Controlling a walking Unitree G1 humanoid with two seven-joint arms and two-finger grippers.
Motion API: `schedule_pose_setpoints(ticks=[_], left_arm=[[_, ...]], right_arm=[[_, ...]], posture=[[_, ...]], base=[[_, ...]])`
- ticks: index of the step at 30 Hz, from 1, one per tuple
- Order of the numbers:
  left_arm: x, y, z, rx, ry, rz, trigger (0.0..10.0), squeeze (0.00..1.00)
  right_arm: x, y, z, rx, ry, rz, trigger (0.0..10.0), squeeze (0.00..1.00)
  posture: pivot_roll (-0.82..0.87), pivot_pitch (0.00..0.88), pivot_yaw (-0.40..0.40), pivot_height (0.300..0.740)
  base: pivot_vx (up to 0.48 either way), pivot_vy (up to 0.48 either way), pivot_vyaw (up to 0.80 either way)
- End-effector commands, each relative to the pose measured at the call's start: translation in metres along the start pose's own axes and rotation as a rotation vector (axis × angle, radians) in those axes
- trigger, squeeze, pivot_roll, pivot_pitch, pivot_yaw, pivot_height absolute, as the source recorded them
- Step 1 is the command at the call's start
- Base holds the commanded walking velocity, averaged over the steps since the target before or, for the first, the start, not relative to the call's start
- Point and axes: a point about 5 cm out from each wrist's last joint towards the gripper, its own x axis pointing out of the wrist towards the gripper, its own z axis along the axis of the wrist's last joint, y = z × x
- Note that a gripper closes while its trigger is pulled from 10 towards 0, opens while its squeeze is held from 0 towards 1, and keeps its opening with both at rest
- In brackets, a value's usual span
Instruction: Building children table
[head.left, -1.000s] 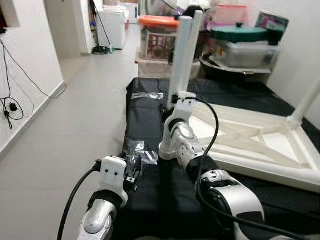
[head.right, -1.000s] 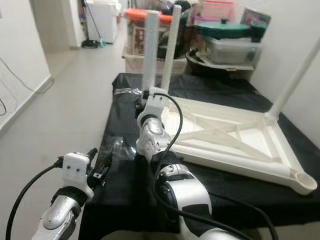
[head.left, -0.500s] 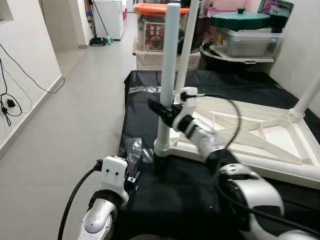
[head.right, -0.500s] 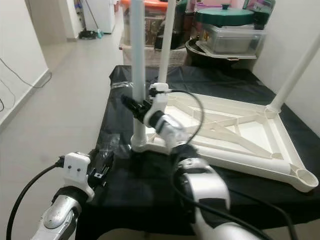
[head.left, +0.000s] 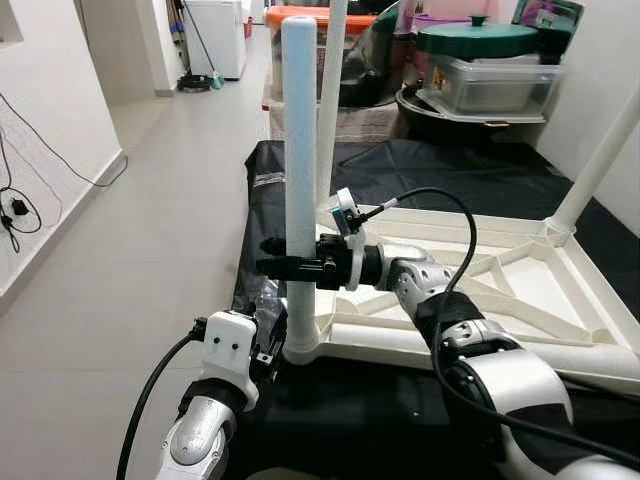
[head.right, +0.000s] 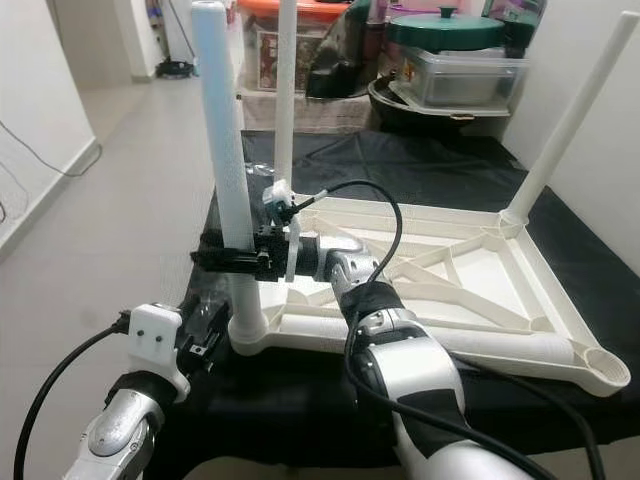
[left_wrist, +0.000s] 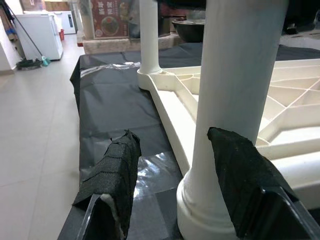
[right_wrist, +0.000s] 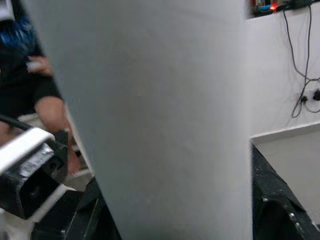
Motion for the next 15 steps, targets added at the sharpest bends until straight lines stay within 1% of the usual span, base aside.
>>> schedule_pose_setpoints(ticks=[1,2,3,4,5,6,7,8,9,10,12,13,14,15], left_arm=[[0.0,0.0,-0.003,0.008,0.013,0.001,10.0,0.0],[0.0,0.0,-0.002,0.007,0.013,0.001,10.0,0.0],[0.0,0.0,-0.002,0.007,0.013,0.001,10.0,0.0],[-0.001,0.0,-0.003,0.006,0.015,0.0,10.0,0.0],[-0.001,-0.001,-0.003,0.005,0.016,-0.001,10.0,0.0],[-0.001,-0.001,-0.003,0.005,0.016,-0.001,10.0,0.0],[-0.001,-0.001,-0.004,0.004,0.017,-0.002,10.0,0.0],[-0.001,-0.001,-0.004,0.002,0.019,-0.004,10.0,0.0],[-0.001,-0.001,-0.004,0.002,0.019,-0.004,10.0,0.0],[-0.001,-0.001,-0.004,0.002,0.019,-0.005,10.0,0.0],[-0.001,-0.001,-0.004,0.002,0.019,-0.005,10.0,0.0],[-0.001,-0.001,-0.004,0.001,0.02,-0.006,10.0,0.0],[-0.001,-0.001,-0.004,0.001,0.02,-0.006,10.0,0.0],[-0.002,-0.001,-0.004,0.0,0.02,-0.006,10.0,0.0]], right_arm=[[0.009,-0.002,-0.008,0.031,-0.013,-0.068,0.0,0.0],[0.009,-0.004,-0.006,0.013,-0.029,-0.118,0.0,0.0],[0.009,-0.004,-0.006,0.013,-0.029,-0.118,0.0,0.0],[0.011,-0.01,-0.005,-0.018,-0.04,-0.255,0.0,0.0],[0.01,-0.02,-0.004,-0.02,-0.066,-0.459,0.0,0.0],[0.01,-0.02,-0.004,-0.02,-0.066,-0.459,0.0,0.0],[0.007,-0.025,-0.004,-0.015,-0.082,-0.595,0.0,0.0],[-0.014,-0.039,-0.008,0.011,-0.094,-0.931,0.0,0.0],[-0.014,-0.039,-0.008,0.011,-0.094,-0.931,0.0,0.0],[-0.03,-0.045,-0.011,0.033,-0.097,-1.149,0.0,0.0],[-0.03,-0.045,-0.011,0.033,-0.097,-1.149,0.0,0.0],[-0.05,-0.048,-0.016,0.051,-0.095,-1.348,0.0,0.0],[-0.05,-0.048,-0.016,0.051,-0.095,-1.348,0.0,0.0],[-0.068,-0.049,-0.023,0.082,-0.103,-1.54,0.0,0.0]], posture=[[0.03,0.0,-0.05,0.74],[0.03,0.0,-0.05,0.74],[0.03,0.0,-0.05,0.74],[0.03,0.0,-0.046,0.74],[0.03,0.0,-0.046,0.74],[0.03,0.0,-0.046,0.74],[0.03,0.0,-0.046,0.74],[0.03,0.0,-0.046,0.74],[0.03,0.0,-0.046,0.74],[0.03,0.0,-0.046,0.74],[0.03,0.0,-0.046,0.74],[0.03,0.0,-0.046,0.74],[0.03,0.0,-0.046,0.74],[0.02,0.0,-0.041,0.74]], base=[[0.0,0.0,0.0],[0.0,0.0,0.0],[0.0,0.0,0.0],[0.0,0.0,0.0],[0.0,0.0,0.0],[0.0,0.0,0.0],[0.0,0.0,0.0],[0.0,0.0,0.0],[0.0,0.0,0.0],[0.0,0.0,0.0],[0.0,0.0,0.0],[0.0,0.0,0.0],[0.0,0.0,0.0],[0.0,0.0,0.0]])
